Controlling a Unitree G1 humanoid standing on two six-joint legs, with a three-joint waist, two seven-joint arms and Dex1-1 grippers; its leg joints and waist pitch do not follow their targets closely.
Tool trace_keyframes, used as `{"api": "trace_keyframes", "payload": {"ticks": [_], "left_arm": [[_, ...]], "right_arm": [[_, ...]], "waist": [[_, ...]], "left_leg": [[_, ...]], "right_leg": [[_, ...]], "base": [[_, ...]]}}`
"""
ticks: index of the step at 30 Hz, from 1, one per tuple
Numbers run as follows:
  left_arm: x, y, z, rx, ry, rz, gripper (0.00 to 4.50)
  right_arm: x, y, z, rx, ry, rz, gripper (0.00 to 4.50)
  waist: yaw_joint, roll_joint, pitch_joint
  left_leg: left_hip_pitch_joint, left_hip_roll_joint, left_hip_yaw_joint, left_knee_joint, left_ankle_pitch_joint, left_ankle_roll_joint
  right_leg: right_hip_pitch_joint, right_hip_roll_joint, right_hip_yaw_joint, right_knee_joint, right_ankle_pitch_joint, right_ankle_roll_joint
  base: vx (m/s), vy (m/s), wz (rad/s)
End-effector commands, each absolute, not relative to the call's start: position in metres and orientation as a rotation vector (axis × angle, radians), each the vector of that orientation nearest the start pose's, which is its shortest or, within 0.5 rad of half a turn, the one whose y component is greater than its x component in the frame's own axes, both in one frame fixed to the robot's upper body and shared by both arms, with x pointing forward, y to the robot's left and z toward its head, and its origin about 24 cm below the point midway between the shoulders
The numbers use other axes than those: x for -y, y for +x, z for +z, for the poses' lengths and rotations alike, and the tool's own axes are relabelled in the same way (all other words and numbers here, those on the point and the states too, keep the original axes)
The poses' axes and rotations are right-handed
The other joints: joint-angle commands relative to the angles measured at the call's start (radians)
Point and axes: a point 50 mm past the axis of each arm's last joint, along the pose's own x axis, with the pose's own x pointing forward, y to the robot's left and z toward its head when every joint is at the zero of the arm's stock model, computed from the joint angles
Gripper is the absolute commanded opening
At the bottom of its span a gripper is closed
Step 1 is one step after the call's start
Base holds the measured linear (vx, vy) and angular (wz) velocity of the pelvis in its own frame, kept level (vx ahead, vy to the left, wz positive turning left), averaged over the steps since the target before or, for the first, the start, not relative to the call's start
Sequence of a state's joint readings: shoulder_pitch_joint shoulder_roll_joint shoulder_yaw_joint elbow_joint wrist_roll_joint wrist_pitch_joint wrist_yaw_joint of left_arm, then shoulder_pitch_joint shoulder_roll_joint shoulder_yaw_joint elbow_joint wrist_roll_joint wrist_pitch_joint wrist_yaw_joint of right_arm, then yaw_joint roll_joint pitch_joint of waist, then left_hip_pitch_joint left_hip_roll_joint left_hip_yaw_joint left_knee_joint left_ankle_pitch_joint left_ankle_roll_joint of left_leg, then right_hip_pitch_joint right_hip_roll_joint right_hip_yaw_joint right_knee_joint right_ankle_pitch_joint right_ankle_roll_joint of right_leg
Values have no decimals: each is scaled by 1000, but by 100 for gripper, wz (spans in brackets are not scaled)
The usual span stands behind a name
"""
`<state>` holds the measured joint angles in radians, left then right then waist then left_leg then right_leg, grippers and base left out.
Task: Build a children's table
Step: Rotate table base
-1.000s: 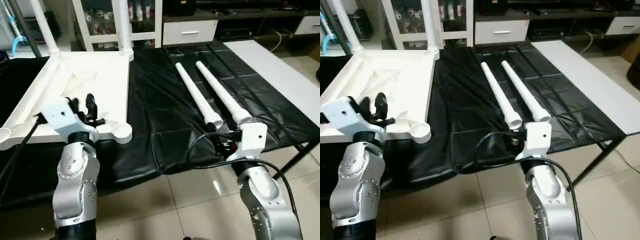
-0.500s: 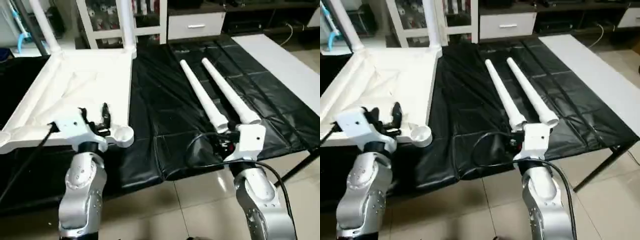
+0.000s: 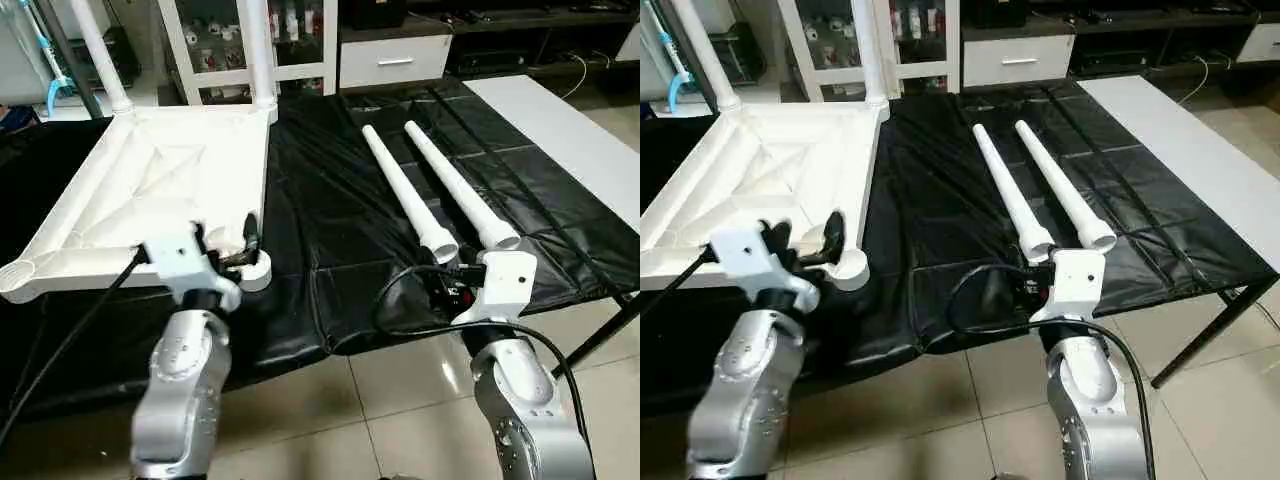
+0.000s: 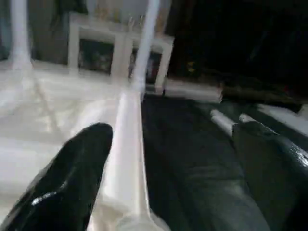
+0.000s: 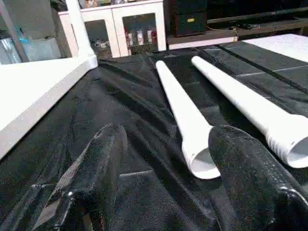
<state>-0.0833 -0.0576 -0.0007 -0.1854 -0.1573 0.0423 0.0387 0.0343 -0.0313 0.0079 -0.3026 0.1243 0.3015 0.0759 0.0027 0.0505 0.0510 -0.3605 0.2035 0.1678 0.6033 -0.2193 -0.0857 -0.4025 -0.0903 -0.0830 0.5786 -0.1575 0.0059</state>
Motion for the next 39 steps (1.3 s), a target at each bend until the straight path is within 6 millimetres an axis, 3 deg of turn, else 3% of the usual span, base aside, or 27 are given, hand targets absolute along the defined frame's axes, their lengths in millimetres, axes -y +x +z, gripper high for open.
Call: {"api": "trace_keyframes", "payload": {"ticks": [1,2,6,7,13,15,16,17,18,19,20,21,22,23,26,28,29,30,31,32,33,34,35,36,37,38,39], "left_arm": [[-120,260,97,241,-225,-10,437],[-117,259,91,198,-215,-27,437],[-122,262,79,100,-152,30,437],[-126,264,80,98,-96,37,437],[-128,264,104,181,-34,-232,437],[-129,262,108,204,-16,-243,437],[-127,261,108,210,-7,-267,437],[-126,259,108,206,-6,-295,437],[-124,258,107,188,1,-305,437],[-121,257,107,188,-1,-322,437],[-120,256,107,183,1,-325,437],[-119,256,107,181,3,-326,437],[-116,256,109,189,-4,-338,437],[-115,256,109,190,-4,-348,437],[-115,257,109,184,15,-358,437],[-115,258,109,178,11,-352,437],[-116,258,109,179,17,-355,437],[-116,258,109,179,22,-355,437],[-116,258,109,180,20,-354,437],[-116,259,109,182,16,-353,437],[-117,259,109,179,6,-342,437],[-117,259,110,179,5,-340,437],[-117,259,110,179,1,-333,437],[-117,260,110,176,9,-327,437],[-117,260,110,177,18,-325,437],[-117,260,110,177,18,-325,437],[-117,259,110,179,22,-326,437]], "right_arm": [[146,245,81,-9,88,131,302],[145,245,80,-14,86,143,302],[144,242,79,-14,87,161,302],[144,240,77,-19,87,173,302],[143,240,75,-47,103,215,302],[143,242,76,-43,113,218,302],[144,244,77,-41,107,220,302],[144,245,77,-39,101,221,302],[145,245,77,-40,97,222,302],[146,245,78,-37,93,222,302],[148,245,78,-37,91,221,302],[148,245,78,-37,91,220,302],[150,245,78,-39,86,216,302],[151,245,78,-38,85,215,302],[151,244,77,-45,63,235,302],[151,243,76,-53,67,243,302],[151,244,76,-52,66,247,302],[151,244,77,-52,51,253,302],[151,244,77,-52,46,255,302],[151,244,77,-51,38,260,302],[151,245,77,-50,31,268,302],[151,245,78,-50,28,269,302],[151,245,78,-50,18,270,302],[151,247,79,-51,3,283,302],[150,248,80,-48,-12,293,302],[150,248,80,-48,-12,293,302],[149,249,81,-48,-31,317,302]], "waist": [[0,-9,-59],[2,-18,-61],[2,-15,-62],[1,-23,-64],[10,-27,-61],[6,-29,-59],[-2,-23,-60],[-8,-34,-50],[-14,-36,-43],[-22,-38,-28],[-18,-57,-16],[-43,-30,-5],[-50,-6,-21],[-75,-20,-17],[-106,-31,-25],[-109,-43,-42],[-108,-45,-46],[-102,-50,-52],[-99,-46,-53],[-99,-37,-57],[-107,-37,-60],[-117,-22,-63],[-123,-20,-67],[-85,-70,-68],[-64,-42,-79],[-52,-41,-62],[-56,-47,-67]], "left_leg": [[-10,13,-6,-80,-213,24],[-10,15,-5,-80,-200,27],[-7,16,-3,-78,-185,27],[-9,15,-2,-77,-180,31],[-1,17,-3,-82,-185,37],[5,19,-2,-87,-250,20],[50,24,22,-73,-333,-23],[105,15,37,-62,-477,-63],[133,15,44,-58,-543,-65],[187,26,37,-63,-660,-40],[112,18,-1,-90,-694,7],[99,29,-12,-116,-794,20],[89,25,-28,-116,-776,28],[84,21,-31,-116,-778,34],[84,-13,-29,-80,-665,39],[48,-46,-22,-52,-440,70],[44,-52,-23,-49,-390,82],[35,-61,-30,-47,-301,109],[41,-61,-32,-50,-269,122],[64,-53,-32,-62,-228,141],[102,-32,-40,-79,-215,163],[145,-12,-56,-94,-205,210],[158,-11,-63,-95,-165,244],[32,-88,-75,-52,-70,384],[18,-125,-55,-20,-26,436],[-30,-112,-68,31,55,457],[-5,-101,-75,18,70,446]], "right_leg": [[46,-34,40,-76,-330,-59],[47,-35,41,-69,-314,-64],[43,-30,44,-66,-275,-80],[46,-30,44,-65,-265,-84],[36,-31,51,-62,-285,-98],[40,-30,51,-61,-320,-99],[6,-8,66,-84,-398,-77],[-26,33,57,-94,-520,-68],[-44,56,52,-100,-567,-61],[-70,75,21,-99,-624,-56],[1,44,-11,-86,-629,-31],[36,31,-31,-93,-701,6],[80,-1,-19,-67,-676,17],[91,-10,-30,-72,-674,10],[105,-32,-29,-111,-814,24],[142,-54,16,-125,-899,8],[148,-53,28,-124,-889,-15],[163,-45,47,-118,-827,-81],[164,-39,50,-114,-780,-121],[154,-21,43,-98,-652,-209],[127,2,30,-72,-488,-282],[97,14,13,-37,-337,-330],[95,16,8,-25,-268,-339],[194,-1,10,-58,-188,-297],[227,-22,27,-61,-187,-282],[248,-66,32,-107,-365,-249],[232,-44,11,-103,-365,-244]], "base": [[0,0,0],[0,0,0],[0,0,0],[0,0,0],[0,0,0],[0,0,0],[0,0,0],[0,-5,-31],[0,-5,-31],[-4,-4,-64],[33,27,-68],[33,27,-68],[52,48,-42],[64,19,-30],[73,-3,-24],[88,-22,-11],[105,-26,3],[105,-26,3],[122,-14,13],[137,10,23],[137,10,23],[191,10,20],[183,28,19],[183,28,19],[152,77,52],[165,70,94],[165,70,94]]}}
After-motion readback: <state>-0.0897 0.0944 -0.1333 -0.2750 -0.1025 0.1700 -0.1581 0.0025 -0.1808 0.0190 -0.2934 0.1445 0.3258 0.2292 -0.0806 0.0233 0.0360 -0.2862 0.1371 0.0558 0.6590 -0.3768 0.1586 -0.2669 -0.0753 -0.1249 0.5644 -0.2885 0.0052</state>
